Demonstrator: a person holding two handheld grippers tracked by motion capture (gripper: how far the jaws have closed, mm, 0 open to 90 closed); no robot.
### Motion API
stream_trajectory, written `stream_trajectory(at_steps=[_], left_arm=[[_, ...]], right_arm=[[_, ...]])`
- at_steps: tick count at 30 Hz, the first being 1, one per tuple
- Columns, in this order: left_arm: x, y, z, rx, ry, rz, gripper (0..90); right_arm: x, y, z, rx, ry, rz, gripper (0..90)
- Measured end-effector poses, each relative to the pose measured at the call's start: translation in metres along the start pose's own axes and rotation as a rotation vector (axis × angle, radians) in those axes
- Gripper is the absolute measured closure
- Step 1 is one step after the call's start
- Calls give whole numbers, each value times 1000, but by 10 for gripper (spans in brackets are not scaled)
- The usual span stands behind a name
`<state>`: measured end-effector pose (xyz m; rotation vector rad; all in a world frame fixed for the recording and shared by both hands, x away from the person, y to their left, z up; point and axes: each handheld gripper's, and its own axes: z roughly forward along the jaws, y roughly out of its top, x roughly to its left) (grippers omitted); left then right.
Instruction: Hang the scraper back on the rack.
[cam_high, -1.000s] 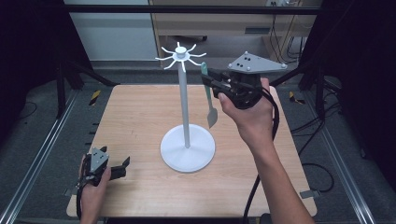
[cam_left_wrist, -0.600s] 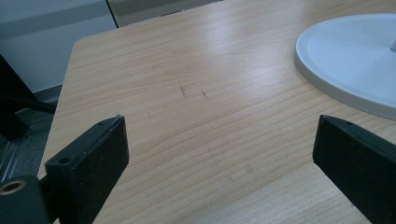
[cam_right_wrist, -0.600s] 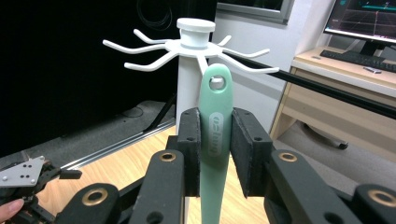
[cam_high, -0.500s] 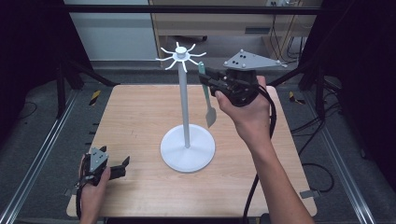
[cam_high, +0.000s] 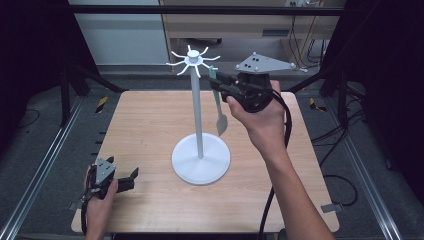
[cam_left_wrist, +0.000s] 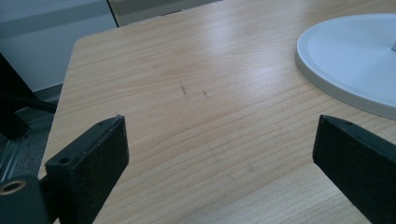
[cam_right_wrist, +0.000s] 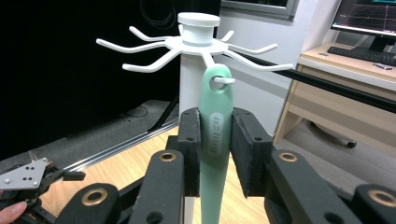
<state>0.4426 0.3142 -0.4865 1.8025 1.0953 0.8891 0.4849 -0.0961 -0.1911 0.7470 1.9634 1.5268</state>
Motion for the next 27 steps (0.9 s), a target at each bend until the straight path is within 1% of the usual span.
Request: stream_trajectory(at_steps=[7, 10, 13, 16, 21, 27], left_arm=[[0, 0, 0, -1, 0, -3, 32], [0, 0, 1, 1, -2, -3, 32], [0, 0, 0, -1, 0, -3, 32], [1, 0, 0, -1, 2, -4, 32], [2, 0, 0, 0, 2, -5, 31], [1, 0, -1, 0, 2, -2, 31]], right_arm=[[0, -1, -2, -2, -6, 5, 736], [-1, -2, -4, -5, -15, 7, 678], [-2, -4, -9, -7, -27, 13, 640], [-4, -7, -15, -5, -39, 17, 632], [-10, -17, -24, 11, -78, 12, 622], [-22, -37, -32, 36, -135, 43, 572]])
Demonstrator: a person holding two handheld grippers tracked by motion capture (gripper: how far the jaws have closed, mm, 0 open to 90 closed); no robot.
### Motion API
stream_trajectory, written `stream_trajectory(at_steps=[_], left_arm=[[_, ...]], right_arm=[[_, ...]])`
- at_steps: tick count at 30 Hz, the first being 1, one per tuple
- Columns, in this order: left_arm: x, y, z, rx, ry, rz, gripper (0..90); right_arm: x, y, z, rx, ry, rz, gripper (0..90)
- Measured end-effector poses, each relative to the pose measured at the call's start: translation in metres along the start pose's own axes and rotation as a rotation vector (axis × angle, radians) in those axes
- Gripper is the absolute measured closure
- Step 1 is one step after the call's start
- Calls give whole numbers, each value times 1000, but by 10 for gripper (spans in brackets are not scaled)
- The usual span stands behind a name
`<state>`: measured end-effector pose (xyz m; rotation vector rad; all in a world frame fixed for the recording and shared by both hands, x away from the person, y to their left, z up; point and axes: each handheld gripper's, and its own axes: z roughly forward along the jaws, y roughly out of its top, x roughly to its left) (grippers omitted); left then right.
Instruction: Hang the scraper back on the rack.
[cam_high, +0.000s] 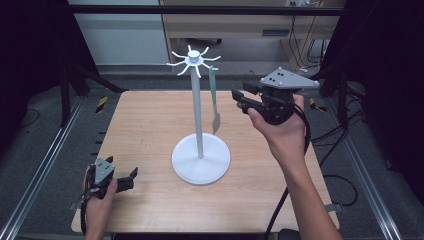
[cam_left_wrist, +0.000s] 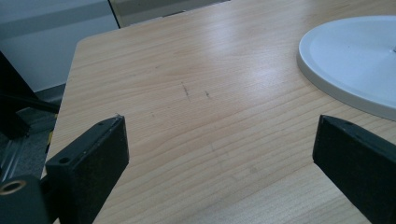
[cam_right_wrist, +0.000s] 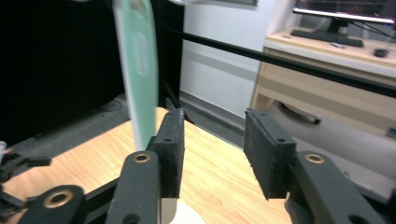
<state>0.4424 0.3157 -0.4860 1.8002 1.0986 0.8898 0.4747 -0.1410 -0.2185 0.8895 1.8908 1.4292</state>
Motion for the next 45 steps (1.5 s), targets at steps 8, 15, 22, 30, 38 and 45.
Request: stream_trajectory(at_steps=[8, 15, 22, 30, 38, 45], left_arm=[[0, 0, 0, 1, 1, -2, 31], [0, 0, 0, -2, 3, -1, 31], [1, 0, 0, -5, 5, -1, 31], [1, 0, 0, -9, 6, -6, 32], [4, -1, -1, -12, 11, -15, 31], [4, -1, -1, -13, 9, -15, 31]], right_arm=[[-16, -28, -1, 30, -99, 23, 397], [-28, -58, -4, 36, -193, 55, 234], [-40, -98, -5, 68, -245, 94, 136], [-46, -142, -1, 103, -239, 147, 81], [-46, -180, 8, 162, -241, 197, 69], [-46, -206, 15, 216, -262, 204, 70]])
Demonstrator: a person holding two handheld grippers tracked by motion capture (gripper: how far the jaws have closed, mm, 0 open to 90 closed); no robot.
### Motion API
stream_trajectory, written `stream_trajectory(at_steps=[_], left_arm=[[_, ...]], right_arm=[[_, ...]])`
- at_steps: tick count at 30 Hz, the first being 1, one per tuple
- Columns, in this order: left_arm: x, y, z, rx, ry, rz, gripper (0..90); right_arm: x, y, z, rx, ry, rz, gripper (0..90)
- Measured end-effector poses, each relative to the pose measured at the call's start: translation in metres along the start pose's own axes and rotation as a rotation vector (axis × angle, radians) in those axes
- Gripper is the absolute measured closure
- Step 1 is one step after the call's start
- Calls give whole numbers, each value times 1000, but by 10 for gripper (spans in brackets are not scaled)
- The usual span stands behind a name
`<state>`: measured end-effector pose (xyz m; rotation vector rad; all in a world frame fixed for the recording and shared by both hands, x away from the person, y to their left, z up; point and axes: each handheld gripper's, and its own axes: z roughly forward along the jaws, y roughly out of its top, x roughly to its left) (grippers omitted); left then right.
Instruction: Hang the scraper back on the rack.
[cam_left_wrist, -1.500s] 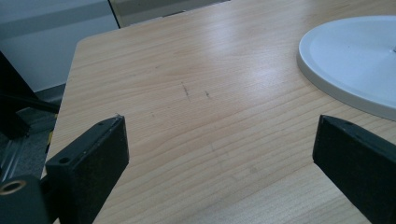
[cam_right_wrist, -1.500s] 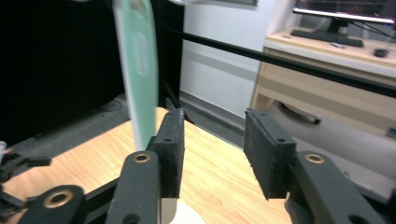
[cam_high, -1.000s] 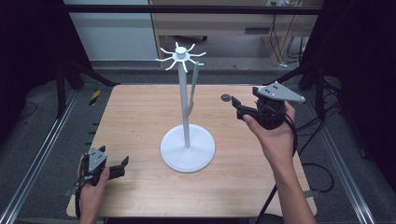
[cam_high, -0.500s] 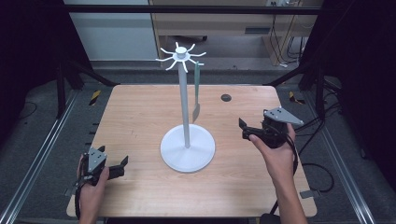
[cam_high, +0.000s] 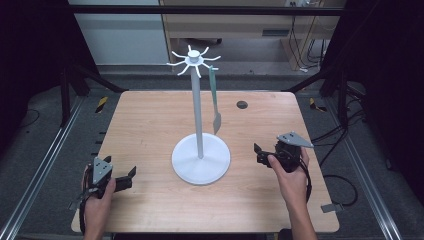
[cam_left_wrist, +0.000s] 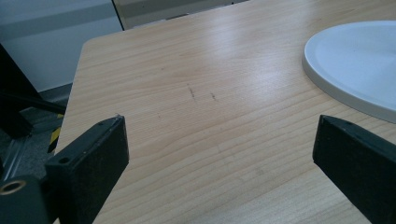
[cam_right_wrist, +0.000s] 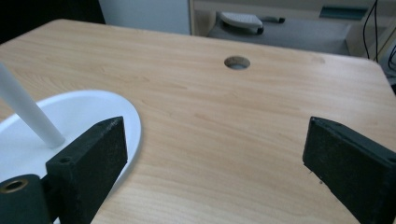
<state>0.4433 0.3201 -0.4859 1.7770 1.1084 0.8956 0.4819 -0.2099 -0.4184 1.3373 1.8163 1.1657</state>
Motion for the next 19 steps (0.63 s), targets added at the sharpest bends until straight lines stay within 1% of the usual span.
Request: stream_trajectory(at_steps=[4, 6, 9, 10, 12, 14, 15, 16, 19], left_arm=[[0, 0, 0, 0, 1, 0, 31], [1, 0, 0, 1, 1, -1, 31], [1, 0, 0, 2, 2, -1, 31], [1, 0, 1, 2, 2, -3, 31], [1, 0, 0, 2, 4, -4, 30], [1, 0, 0, 2, 3, -5, 29], [1, 0, 0, 1, 2, -4, 29], [1, 0, 1, 0, 1, -5, 29], [0, 0, 2, 4, -6, 0, 29]], right_arm=[[-3, -13, 7, 30, -27, 14, 80], [-5, -19, 9, 37, -53, 25, 90], [-8, -29, 14, 44, -62, 44, 94], [-8, -32, 15, 48, -69, 54, 101], [-9, -39, 17, 34, -105, 74, 115], [-11, -46, 18, 25, -120, 110, 115], [-12, -50, 19, 27, -117, 129, 115], [-13, -52, 19, 35, -119, 135, 114], [-16, -58, 19, 56, -136, 121, 111]])
